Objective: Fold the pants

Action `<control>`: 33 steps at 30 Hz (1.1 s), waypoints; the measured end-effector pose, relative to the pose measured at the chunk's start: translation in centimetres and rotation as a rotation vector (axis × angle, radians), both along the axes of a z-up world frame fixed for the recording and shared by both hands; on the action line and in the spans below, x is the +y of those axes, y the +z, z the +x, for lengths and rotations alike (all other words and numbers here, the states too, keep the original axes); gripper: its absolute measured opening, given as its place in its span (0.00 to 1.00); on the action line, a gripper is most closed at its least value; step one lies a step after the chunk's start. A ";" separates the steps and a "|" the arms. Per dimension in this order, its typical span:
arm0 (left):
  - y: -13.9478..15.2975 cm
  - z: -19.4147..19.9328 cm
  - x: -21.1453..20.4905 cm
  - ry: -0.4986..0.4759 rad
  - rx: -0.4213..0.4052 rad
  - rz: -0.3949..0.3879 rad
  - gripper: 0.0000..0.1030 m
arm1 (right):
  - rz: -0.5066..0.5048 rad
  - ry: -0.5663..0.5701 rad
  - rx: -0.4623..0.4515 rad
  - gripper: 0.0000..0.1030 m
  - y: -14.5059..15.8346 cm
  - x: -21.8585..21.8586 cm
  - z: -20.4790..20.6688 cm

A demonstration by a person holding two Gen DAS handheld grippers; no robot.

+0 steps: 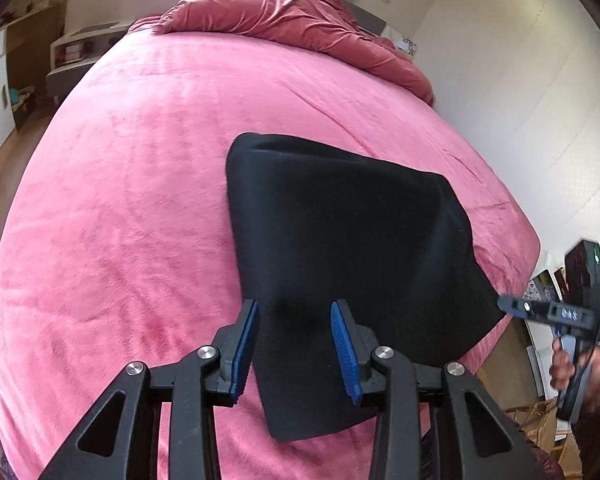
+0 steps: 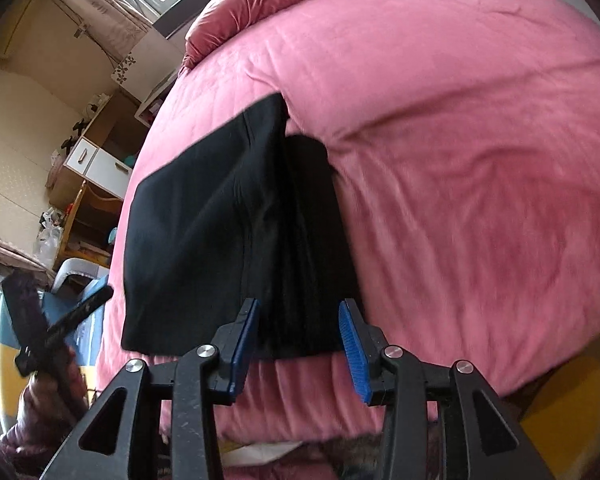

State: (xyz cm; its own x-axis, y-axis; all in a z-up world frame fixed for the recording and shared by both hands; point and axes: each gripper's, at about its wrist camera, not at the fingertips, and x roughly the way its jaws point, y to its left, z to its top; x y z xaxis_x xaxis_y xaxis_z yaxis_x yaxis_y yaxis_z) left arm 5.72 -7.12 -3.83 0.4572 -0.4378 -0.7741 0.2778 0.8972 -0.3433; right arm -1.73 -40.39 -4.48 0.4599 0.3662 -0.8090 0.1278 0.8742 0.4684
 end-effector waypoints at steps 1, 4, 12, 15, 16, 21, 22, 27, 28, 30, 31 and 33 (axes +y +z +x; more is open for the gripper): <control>-0.1 -0.1 0.0 0.000 0.002 0.004 0.37 | 0.016 0.000 0.000 0.43 -0.2 0.1 -0.5; -0.4 -0.6 -0.2 -0.015 0.002 0.006 0.37 | 0.046 0.000 0.009 0.43 -1.1 0.4 -0.6; -0.7 -1.4 -2.5 -0.100 0.011 0.044 0.37 | -0.069 0.061 -0.072 0.12 1.1 2.5 -0.2; -1.4 -1.3 -3.1 -0.111 0.038 0.043 0.37 | -0.131 0.067 -0.059 0.11 1.0 2.5 0.1; -1.5 -1.4 -3.4 -0.122 0.046 0.039 0.37 | -0.139 0.063 -0.016 0.11 -0.3 2.2 0.3; -1.0 -1.0 -3.0 -0.124 0.033 0.022 0.37 | -0.102 0.031 0.029 0.11 -2.6 1.5 0.0; -0.8 -0.7 -2.4 -0.099 0.030 0.017 0.37 | -0.110 0.035 0.031 0.12 -2.5 1.6 0.0; -0.1 1.9 0.6 0.010 0.036 -0.019 0.37 | -0.142 0.048 0.023 0.29 -1.0 1.8 0.0; 0.0 2.9 1.5 0.039 0.039 -0.032 0.37 | -0.154 0.047 0.014 0.29 -0.3 1.7 0.0; 0.0 4.4 2.3 0.052 0.043 -0.056 0.37 | -0.204 0.047 -0.018 0.29 1.1 1.8 0.2; -0.2 5.3 2.6 0.058 0.055 -0.065 0.38 | -0.219 0.050 -0.050 0.29 2.0 2.1 0.3; -0.7 7.2 3.1 0.070 0.092 -0.097 0.43 | -0.222 0.063 -0.091 0.29 3.1 2.8 0.9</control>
State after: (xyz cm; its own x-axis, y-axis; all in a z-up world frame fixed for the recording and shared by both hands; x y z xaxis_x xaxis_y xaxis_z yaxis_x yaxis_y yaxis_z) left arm 12.92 -4.00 -4.55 0.4181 -0.4821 -0.7699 0.1794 0.8747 -0.4503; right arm -0.83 -37.58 -1.33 0.5165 0.2143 -0.8290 0.0359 0.9619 0.2710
